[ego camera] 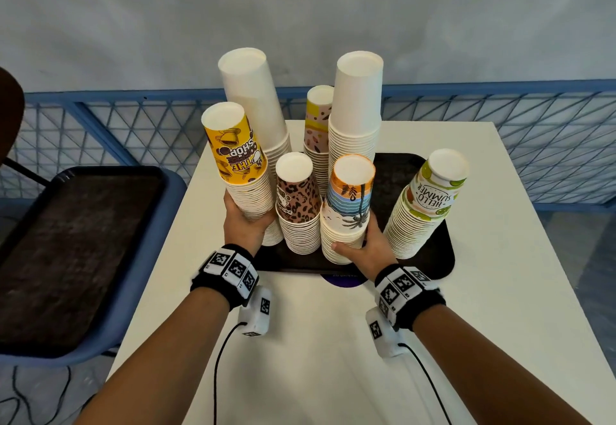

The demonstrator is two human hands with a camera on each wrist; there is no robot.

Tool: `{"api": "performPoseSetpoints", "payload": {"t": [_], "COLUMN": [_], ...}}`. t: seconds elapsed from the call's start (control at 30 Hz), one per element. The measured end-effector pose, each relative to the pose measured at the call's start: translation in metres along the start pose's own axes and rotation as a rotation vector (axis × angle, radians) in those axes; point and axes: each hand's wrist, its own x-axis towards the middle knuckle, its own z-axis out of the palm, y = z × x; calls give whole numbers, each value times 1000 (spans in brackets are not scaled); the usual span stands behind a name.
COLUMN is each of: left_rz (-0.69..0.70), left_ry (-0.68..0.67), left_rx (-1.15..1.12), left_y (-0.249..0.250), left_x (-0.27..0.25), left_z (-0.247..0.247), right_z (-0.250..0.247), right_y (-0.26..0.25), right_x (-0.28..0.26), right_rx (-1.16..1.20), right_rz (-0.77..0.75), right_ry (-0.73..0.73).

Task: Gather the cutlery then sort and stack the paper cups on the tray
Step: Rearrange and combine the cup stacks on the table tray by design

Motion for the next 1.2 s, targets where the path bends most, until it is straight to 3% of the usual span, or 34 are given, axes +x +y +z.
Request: {"api": "performPoseSetpoints", "payload": {"t": [0.1, 0.23, 0.3, 0.37, 0.47, 0.57, 0.63, 0.73, 0.83, 0.97, 1.1, 1.2], "left_rz": [-56, -274, -307, -205, 175, 486, 593, 601, 523, 426, 292, 261], "left_ry": [-53, -39, -59, -81, -81, -44, 10, 87, 65, -87, -299, -319], "left_rx": [39, 125, 127, 123, 139, 119, 95, 104, 114, 214, 517, 467], "left_y": [2, -3, -6, 0, 35, 87, 124, 172, 211, 244, 254, 253], "left_x": [-11, -48, -71, -94, -121, -121, -110, -85, -66, -43, -17, -10], "left_z": [-2, 9, 16, 25, 35, 40, 45, 54, 61, 67, 74, 78], "right_z": [-2, -5, -10, -20, -42, -65, -79, -94, -102, -104, -107, -108], "right_y": [-1, 5, 8, 11, 16, 19, 15, 5, -9, -20, -16, -13], "right_x": [-3, -12, -21, -33, -47, -51, -48, -31, -14, -2, 2, 3], "right_rx": [-27, -110, -201, -226, -190, -165, -141, -64, 82, 37, 17, 26], "right_rz": [8, 64, 105, 115, 135, 107, 80, 47, -7, 33, 29, -22], "right_ry": [-13, -16, -7, 47, 223, 421, 475, 441, 336, 221, 104, -88]}}
